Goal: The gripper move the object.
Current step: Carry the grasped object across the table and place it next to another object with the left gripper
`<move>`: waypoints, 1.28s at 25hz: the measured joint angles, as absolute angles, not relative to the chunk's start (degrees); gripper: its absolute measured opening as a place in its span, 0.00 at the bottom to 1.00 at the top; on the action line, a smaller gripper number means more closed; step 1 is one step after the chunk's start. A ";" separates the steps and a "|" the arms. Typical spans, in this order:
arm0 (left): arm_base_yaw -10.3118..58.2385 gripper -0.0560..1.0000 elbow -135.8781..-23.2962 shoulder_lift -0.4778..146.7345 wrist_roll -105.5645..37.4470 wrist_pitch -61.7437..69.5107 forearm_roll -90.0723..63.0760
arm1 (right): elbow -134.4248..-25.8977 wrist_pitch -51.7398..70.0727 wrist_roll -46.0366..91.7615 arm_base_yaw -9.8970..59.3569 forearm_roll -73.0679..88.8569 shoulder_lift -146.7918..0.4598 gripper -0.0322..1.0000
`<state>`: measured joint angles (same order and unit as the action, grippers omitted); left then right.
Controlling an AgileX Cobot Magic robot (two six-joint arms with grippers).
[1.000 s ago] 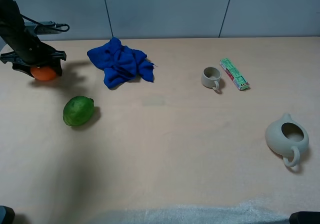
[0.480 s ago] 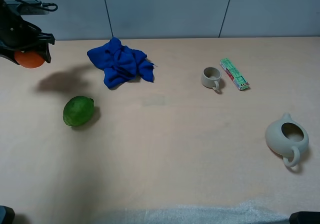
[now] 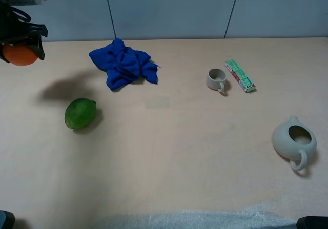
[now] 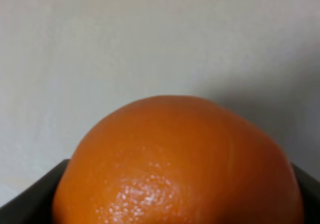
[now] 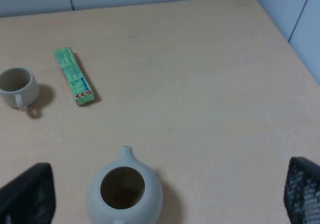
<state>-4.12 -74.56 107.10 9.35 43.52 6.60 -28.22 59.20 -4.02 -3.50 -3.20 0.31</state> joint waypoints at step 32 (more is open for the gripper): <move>20.46 0.76 -86.11 106.43 12.23 50.56 2.81 | -28.22 59.20 -4.02 -3.50 -3.20 0.31 0.70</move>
<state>20.46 -86.11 106.43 12.23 50.56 2.81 -28.22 59.20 -4.02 -3.50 -3.20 0.31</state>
